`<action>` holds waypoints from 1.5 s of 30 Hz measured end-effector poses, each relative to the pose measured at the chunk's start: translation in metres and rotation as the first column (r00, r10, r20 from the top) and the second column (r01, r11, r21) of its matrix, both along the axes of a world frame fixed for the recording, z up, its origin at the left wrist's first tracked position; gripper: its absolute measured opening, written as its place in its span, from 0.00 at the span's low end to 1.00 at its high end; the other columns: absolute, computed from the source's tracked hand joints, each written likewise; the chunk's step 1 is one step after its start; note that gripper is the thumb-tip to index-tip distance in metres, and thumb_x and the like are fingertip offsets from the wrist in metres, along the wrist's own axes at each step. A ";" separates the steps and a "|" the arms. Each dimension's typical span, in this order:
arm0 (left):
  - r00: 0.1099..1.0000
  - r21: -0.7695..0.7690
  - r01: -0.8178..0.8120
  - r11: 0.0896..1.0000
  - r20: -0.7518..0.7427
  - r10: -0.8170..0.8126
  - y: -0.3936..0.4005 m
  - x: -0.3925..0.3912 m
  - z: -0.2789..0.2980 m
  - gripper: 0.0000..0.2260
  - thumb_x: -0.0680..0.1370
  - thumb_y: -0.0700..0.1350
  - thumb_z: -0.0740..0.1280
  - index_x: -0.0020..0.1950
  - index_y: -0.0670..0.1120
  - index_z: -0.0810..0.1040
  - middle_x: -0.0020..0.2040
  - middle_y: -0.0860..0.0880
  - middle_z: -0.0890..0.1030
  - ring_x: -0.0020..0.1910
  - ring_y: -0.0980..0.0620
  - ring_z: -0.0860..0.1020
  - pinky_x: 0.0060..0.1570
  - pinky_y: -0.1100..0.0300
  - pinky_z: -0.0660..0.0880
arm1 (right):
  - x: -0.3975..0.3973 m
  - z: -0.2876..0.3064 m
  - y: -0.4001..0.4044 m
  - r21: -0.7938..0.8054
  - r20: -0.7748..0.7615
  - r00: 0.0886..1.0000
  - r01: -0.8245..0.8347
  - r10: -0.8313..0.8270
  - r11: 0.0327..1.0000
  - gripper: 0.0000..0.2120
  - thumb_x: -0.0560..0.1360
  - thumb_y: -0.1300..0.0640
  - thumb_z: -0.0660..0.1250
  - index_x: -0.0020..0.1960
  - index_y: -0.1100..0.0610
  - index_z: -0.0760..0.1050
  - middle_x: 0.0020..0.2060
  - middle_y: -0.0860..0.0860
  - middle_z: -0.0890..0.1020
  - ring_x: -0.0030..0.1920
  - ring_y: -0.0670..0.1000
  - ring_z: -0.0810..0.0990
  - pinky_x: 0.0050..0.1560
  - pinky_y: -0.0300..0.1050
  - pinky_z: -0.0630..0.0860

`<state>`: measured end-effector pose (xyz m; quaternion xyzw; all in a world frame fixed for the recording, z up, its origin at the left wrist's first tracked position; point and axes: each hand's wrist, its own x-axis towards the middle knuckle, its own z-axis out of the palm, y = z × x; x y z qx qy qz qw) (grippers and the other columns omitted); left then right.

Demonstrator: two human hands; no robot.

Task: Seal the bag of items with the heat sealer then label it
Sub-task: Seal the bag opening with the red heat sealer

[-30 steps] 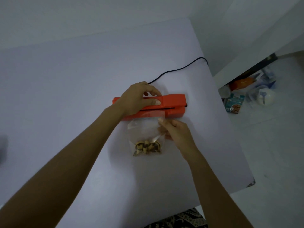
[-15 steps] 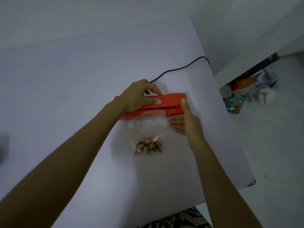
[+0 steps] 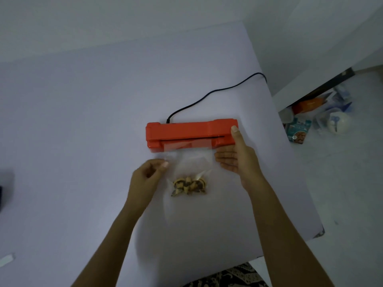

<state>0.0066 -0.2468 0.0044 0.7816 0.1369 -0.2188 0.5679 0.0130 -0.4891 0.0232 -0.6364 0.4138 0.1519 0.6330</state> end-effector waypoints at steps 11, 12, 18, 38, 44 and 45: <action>0.980 -0.079 0.168 0.983 -0.093 -0.175 0.003 0.010 -0.002 0.03 0.72 0.40 0.73 0.45 0.44 0.85 0.41 0.52 0.85 0.41 0.61 0.82 0.41 0.76 0.72 | 0.000 -0.002 -0.001 0.051 -0.015 1.000 -0.001 0.001 0.999 0.36 0.71 0.28 0.59 0.48 0.60 0.83 0.41 0.55 0.87 0.45 0.54 0.86 0.55 0.55 0.80; 0.979 -0.078 0.173 0.982 -0.092 -0.180 0.003 0.010 -0.003 0.03 0.72 0.39 0.73 0.45 0.44 0.85 0.41 0.53 0.85 0.41 0.62 0.82 0.41 0.76 0.72 | 0.000 -0.003 -0.002 0.060 -0.022 1.000 0.001 0.001 0.998 0.36 0.70 0.27 0.60 0.48 0.60 0.83 0.41 0.55 0.87 0.46 0.54 0.86 0.55 0.55 0.80; 0.979 -0.058 0.182 0.982 -0.078 -0.186 0.003 0.011 -0.005 0.03 0.72 0.40 0.73 0.45 0.45 0.85 0.41 0.55 0.85 0.40 0.63 0.81 0.41 0.77 0.72 | 0.002 0.000 -0.002 0.127 -0.079 0.997 0.032 -0.022 0.991 0.37 0.69 0.28 0.62 0.51 0.61 0.82 0.44 0.57 0.87 0.46 0.57 0.86 0.54 0.57 0.81; 0.985 -0.054 0.160 0.986 -0.063 -0.163 0.003 0.009 -0.008 0.05 0.72 0.40 0.74 0.47 0.43 0.85 0.41 0.50 0.86 0.40 0.62 0.82 0.41 0.77 0.73 | 0.011 0.015 -0.007 0.068 -0.118 0.993 0.006 0.002 0.998 0.33 0.70 0.31 0.65 0.53 0.62 0.82 0.42 0.56 0.87 0.44 0.57 0.87 0.53 0.55 0.81; 0.984 -0.051 0.161 0.986 -0.062 -0.164 0.004 0.009 -0.009 0.05 0.72 0.41 0.74 0.47 0.44 0.85 0.42 0.50 0.86 0.40 0.61 0.81 0.42 0.76 0.73 | 0.010 0.017 -0.005 0.056 -0.106 0.994 0.008 -0.002 0.998 0.33 0.71 0.32 0.65 0.52 0.62 0.82 0.42 0.56 0.87 0.44 0.57 0.86 0.53 0.55 0.81; 0.985 -0.048 0.161 0.986 -0.061 -0.164 0.004 0.009 -0.009 0.05 0.72 0.41 0.74 0.47 0.44 0.85 0.41 0.50 0.86 0.40 0.62 0.81 0.41 0.76 0.73 | 0.010 0.017 -0.005 0.055 -0.107 0.994 0.011 -0.005 0.998 0.33 0.71 0.32 0.65 0.52 0.62 0.82 0.43 0.56 0.87 0.45 0.58 0.86 0.53 0.55 0.81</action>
